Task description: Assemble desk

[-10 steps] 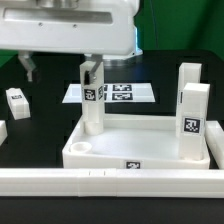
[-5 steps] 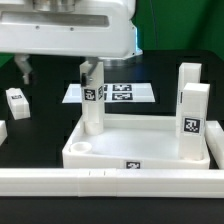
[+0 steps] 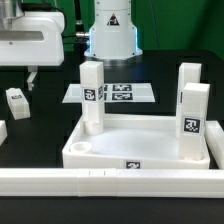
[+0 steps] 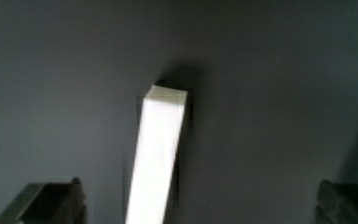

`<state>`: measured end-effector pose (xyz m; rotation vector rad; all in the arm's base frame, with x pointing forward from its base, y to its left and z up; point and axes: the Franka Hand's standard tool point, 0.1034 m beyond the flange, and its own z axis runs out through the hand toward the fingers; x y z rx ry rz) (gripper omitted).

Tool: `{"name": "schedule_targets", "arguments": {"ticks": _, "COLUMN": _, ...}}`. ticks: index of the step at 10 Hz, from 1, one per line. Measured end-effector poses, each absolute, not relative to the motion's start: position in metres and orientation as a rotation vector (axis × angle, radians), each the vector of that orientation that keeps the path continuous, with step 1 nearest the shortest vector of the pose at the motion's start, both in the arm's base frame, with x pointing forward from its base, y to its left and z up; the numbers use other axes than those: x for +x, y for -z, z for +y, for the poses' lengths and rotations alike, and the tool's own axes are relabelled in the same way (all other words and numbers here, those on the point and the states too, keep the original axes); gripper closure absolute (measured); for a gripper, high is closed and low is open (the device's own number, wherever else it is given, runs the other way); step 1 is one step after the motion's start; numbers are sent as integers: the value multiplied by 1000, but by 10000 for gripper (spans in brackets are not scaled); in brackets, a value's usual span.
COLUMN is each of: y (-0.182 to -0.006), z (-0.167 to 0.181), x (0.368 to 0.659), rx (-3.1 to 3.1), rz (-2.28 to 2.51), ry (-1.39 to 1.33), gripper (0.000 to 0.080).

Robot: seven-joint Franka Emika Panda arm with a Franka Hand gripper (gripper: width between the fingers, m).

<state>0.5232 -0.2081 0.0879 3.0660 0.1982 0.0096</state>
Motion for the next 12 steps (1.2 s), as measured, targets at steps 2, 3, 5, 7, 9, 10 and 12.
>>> {"name": "schedule_targets", "arguments": {"ticks": 2, "y": -88, "z": -208, "x": 523, "rx": 3066, "rz": 198, "ry": -9, "gripper": 151}}
{"name": "schedule_targets", "arguments": {"ticks": 3, "y": -86, "z": -209, "x": 522, "rx": 3061, "rz": 207, "ry": -10, "gripper": 151}}
{"name": "schedule_targets", "arguments": {"ticks": 5, "y": -67, "z": -218, "x": 501, "rx": 3007, "rz": 267, "ry": -20, "gripper": 151}}
{"name": "schedule_targets", "arguments": {"ticks": 7, "y": -54, "z": -238, "x": 475, "rx": 2992, "rz": 305, "ry": 12, "gripper": 151}}
{"name": "schedule_targets", "arguments": {"ticks": 9, "y": -55, "z": -230, "x": 482, "rx": 3010, "rz": 275, "ry": 34, "gripper": 151}}
{"name": "schedule_targets", "arguments": {"ticks": 10, "y": -52, "z": -226, "x": 478, "rx": 3032, "rz": 244, "ry": 88, "gripper": 151}}
{"name": "schedule_targets", "arguments": {"ticks": 12, "y": -48, "z": -219, "x": 481, "rx": 3048, "rz": 257, "ry": 285, "gripper": 151}}
